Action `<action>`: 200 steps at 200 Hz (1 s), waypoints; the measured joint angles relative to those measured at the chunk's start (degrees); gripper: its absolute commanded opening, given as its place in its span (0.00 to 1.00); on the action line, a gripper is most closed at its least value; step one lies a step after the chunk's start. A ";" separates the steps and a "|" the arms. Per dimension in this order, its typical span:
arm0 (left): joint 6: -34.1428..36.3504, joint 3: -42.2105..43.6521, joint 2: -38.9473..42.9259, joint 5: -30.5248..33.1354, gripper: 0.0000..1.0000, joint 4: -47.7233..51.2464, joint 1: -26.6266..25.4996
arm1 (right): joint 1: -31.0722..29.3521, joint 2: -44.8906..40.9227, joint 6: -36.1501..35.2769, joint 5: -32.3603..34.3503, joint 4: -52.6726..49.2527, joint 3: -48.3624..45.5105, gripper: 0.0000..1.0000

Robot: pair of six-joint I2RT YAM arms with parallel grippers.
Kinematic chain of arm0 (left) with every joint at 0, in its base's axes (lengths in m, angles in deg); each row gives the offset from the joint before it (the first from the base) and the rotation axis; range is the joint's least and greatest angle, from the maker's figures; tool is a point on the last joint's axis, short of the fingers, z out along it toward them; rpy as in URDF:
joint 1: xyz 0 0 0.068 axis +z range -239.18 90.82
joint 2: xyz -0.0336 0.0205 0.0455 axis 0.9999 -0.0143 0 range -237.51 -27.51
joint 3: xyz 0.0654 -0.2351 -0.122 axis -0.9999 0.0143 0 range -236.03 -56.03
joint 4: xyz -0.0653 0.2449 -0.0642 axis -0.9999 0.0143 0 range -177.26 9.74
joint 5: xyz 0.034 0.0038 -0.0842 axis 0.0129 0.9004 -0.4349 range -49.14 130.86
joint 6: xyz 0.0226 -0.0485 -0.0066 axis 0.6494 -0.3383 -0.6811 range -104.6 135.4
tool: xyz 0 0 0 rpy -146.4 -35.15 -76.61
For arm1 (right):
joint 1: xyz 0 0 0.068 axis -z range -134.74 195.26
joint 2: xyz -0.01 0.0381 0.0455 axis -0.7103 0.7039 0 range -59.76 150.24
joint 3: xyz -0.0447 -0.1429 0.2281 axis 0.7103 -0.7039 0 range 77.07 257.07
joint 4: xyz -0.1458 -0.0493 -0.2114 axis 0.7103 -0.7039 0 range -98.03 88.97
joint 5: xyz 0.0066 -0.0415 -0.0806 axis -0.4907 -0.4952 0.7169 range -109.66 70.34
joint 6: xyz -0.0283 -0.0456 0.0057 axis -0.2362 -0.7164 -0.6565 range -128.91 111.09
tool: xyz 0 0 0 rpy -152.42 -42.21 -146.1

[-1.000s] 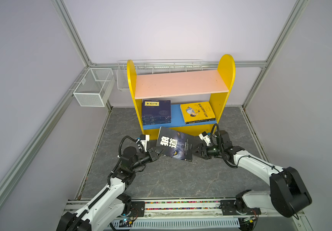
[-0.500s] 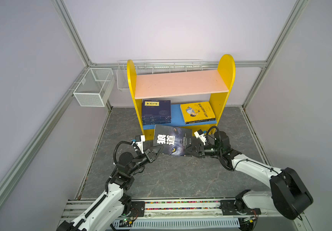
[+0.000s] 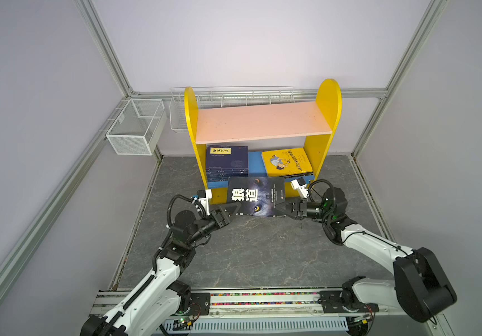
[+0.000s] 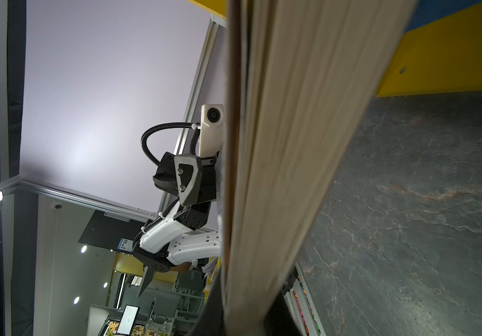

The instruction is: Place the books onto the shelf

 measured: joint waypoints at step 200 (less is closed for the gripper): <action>16.33 -13.77 -5.07 -23.58 0.39 25.97 2.99 | 2.56 -9.75 -37.77 -5.14 -54.99 13.60 0.06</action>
